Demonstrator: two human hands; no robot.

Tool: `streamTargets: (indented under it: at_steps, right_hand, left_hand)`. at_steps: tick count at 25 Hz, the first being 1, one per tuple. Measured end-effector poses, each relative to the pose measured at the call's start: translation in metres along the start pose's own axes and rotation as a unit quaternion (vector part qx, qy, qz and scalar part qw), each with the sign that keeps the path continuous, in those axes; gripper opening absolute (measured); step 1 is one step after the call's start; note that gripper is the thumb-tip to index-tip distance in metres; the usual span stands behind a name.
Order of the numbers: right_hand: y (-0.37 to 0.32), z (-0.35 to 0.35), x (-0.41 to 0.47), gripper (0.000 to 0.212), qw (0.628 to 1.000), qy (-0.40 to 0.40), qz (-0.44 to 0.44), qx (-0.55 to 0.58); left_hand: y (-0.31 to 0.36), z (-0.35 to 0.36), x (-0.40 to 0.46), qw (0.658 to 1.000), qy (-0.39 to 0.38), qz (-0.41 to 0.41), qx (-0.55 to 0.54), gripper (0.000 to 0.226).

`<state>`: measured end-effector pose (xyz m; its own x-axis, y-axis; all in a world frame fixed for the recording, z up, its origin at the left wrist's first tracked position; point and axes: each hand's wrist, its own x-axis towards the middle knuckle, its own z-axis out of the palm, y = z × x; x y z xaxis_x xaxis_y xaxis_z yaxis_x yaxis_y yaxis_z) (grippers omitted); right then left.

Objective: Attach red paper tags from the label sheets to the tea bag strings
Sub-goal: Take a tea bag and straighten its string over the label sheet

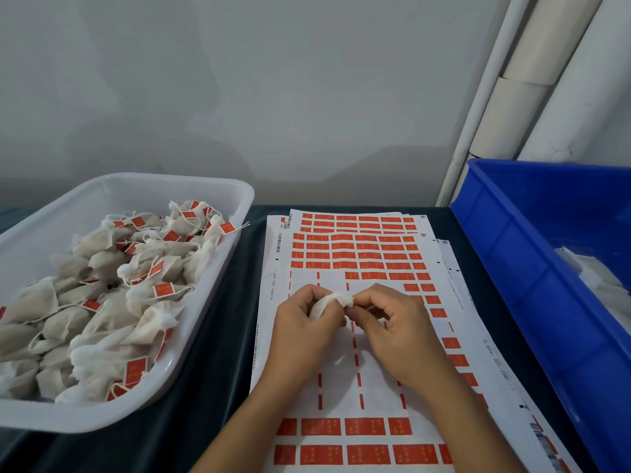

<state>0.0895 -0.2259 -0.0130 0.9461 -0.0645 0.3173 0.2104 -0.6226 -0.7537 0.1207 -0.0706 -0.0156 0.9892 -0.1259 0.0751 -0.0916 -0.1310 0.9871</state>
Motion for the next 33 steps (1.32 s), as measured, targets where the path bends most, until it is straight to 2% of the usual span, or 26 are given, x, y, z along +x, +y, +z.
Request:
streamTargets:
  at_steps: [6, 8, 10, 15, 20, 24, 28, 33]
  right_hand:
    - [-0.001, 0.002, -0.002, 0.015, 1.000, 0.007, -0.017, -0.018]
    - [-0.003, 0.000, -0.002, 0.010, 0.999, 0.013, -0.029, 0.016]
    - [-0.006, -0.003, -0.003, 0.016, 0.998, 0.029, -0.037, 0.050]
    - [-0.005, -0.002, -0.002, 0.016, 0.996, 0.080, -0.041, 0.007]
    - [-0.012, 0.001, -0.001, 0.014, 0.992, 0.105, -0.057, 0.052]
    - [-0.013, 0.001, -0.003, 0.014, 0.990, 0.116, -0.064, 0.056]
    - [-0.008, 0.001, -0.004, 0.011, 0.987, 0.112, -0.115, -0.020]
    - [-0.005, 0.001, -0.004, 0.016, 0.986, 0.089, -0.132, -0.042]
  left_hand:
    - [0.003, -0.003, 0.001, 0.999, -0.021, -0.012, -0.022, 0.016]
    - [0.002, -0.002, 0.001, 1.000, -0.018, -0.018, -0.012, 0.016]
    - [0.002, -0.001, 0.000, 1.000, -0.023, -0.022, 0.001, 0.017]
    - [0.005, -0.001, -0.001, 0.996, -0.076, 0.001, 0.037, 0.020]
    - [0.010, -0.007, -0.002, 0.991, -0.124, -0.027, -0.033, 0.028]
    - [0.011, -0.007, -0.003, 0.991, -0.122, -0.043, -0.037, 0.032]
    - [0.012, -0.007, -0.002, 0.992, -0.103, -0.054, -0.055, 0.032]
    - [0.011, -0.005, -0.002, 0.993, -0.087, -0.054, -0.055, 0.032]
